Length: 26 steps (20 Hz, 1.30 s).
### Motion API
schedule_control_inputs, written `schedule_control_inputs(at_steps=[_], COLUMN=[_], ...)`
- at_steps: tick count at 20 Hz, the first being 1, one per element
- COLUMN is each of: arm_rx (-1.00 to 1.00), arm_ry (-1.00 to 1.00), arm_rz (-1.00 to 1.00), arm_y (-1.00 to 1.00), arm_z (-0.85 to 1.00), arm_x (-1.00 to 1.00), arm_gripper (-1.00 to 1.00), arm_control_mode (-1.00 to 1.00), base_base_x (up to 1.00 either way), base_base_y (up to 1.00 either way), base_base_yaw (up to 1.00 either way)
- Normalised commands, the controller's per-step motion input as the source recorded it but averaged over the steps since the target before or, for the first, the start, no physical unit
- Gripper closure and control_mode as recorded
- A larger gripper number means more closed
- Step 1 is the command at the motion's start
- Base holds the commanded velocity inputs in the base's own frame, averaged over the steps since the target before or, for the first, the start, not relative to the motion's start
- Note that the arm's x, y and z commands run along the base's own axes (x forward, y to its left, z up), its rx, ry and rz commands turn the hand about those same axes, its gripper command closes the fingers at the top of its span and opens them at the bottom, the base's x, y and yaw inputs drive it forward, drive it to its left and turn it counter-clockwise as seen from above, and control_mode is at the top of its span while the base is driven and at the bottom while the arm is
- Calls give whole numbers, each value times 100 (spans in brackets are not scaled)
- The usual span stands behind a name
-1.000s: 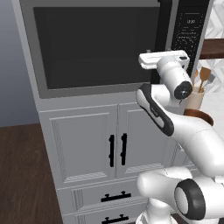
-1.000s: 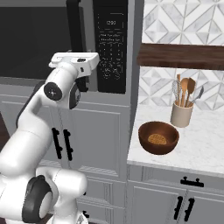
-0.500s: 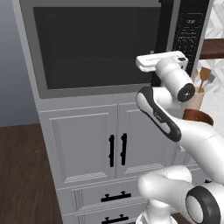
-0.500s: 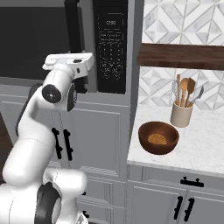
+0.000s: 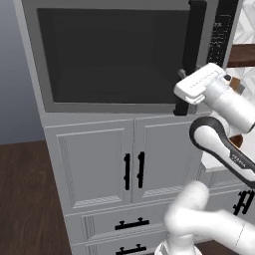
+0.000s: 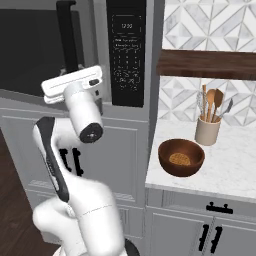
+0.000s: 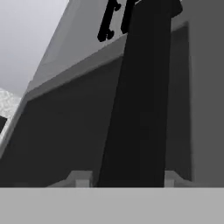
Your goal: Open the microwave, place the bowl with waffle inside the microwave, then close the microwave door and turn it on.
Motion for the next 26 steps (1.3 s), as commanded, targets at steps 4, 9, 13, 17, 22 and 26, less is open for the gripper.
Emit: schedule_control_inputs(at_steps=[4,9,13,17,22,26], arm_rx=[-8,-9,-14,-14,-15,-9], arm_ry=[-8,-11,-19,-20,-25,-26], arm_rz=[38,33,15,2,1,10], arm_y=[0,1,-12,-54,-97,-100], arm_z=[6,15,26,15,11,22], arm_x=[-100,-100,-100,-100,-100,-100], arm_gripper=[100,100,-100,-100,-100,-100], arm_control_mode=[-100,-100,-100,-100,-100,-100], base_base_x=[0,0,0,0,0,0], base_base_y=[0,0,0,0,0,0], base_base_yaw=[0,0,0,0,0,0])
